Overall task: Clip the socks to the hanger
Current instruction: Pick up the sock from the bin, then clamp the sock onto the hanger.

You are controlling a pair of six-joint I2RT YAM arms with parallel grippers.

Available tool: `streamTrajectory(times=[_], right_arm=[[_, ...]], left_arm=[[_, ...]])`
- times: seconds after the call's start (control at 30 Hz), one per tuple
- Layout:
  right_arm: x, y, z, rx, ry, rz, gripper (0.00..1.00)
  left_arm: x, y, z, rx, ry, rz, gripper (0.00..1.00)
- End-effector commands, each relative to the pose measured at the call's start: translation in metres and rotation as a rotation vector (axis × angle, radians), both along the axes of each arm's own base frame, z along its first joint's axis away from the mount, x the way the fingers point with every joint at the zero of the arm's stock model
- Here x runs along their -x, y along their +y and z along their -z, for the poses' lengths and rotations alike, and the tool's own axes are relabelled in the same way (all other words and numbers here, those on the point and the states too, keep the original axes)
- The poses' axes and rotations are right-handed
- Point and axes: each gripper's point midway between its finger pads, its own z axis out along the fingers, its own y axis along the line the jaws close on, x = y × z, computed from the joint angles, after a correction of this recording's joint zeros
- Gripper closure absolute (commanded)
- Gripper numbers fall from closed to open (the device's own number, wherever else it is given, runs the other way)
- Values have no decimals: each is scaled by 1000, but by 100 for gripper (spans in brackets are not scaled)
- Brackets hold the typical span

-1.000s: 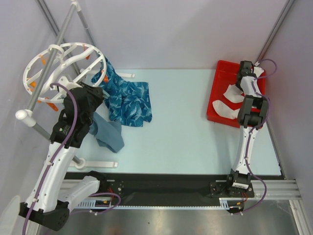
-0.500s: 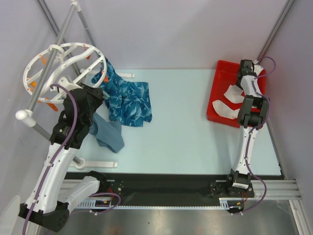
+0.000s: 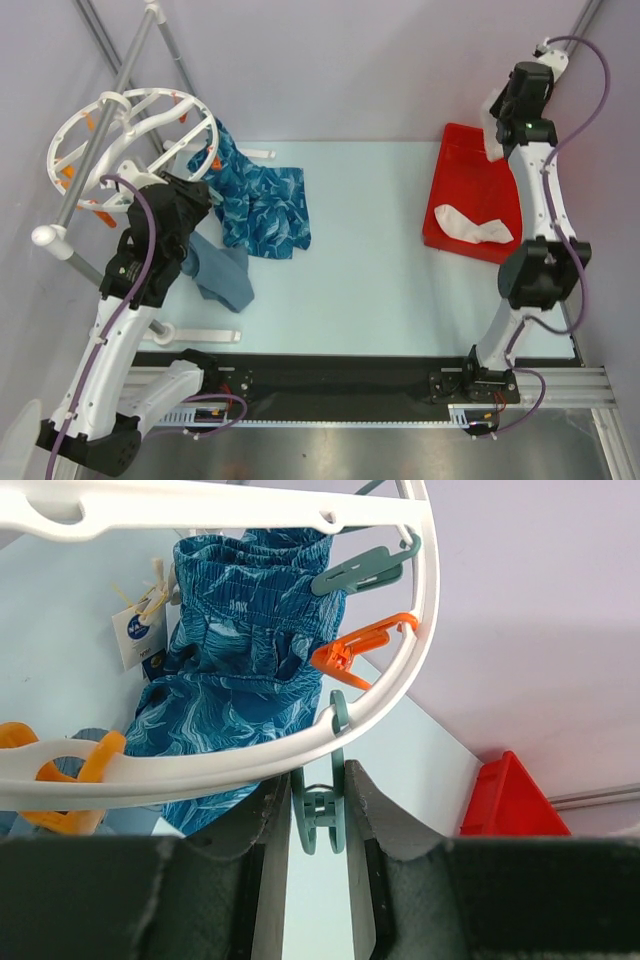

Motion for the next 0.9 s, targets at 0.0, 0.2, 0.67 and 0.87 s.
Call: streamTrajectory(times=[0.0,0.2,0.67,0.87], right_arm=[[25,54,-62,96,-126,-232,100],[111,168,-137,151,-304,-692,100],[283,368,-135,142,-360,-1568,100],[294,433,-107,51,-293,-1704,100]], left_arm=[[4,0,-8,19,-25,7,100],[10,2,-12,11,-36,10,100],[16,-2,-12,-1,-33,50,100],[17,-2,-9,2,-27,50,100]])
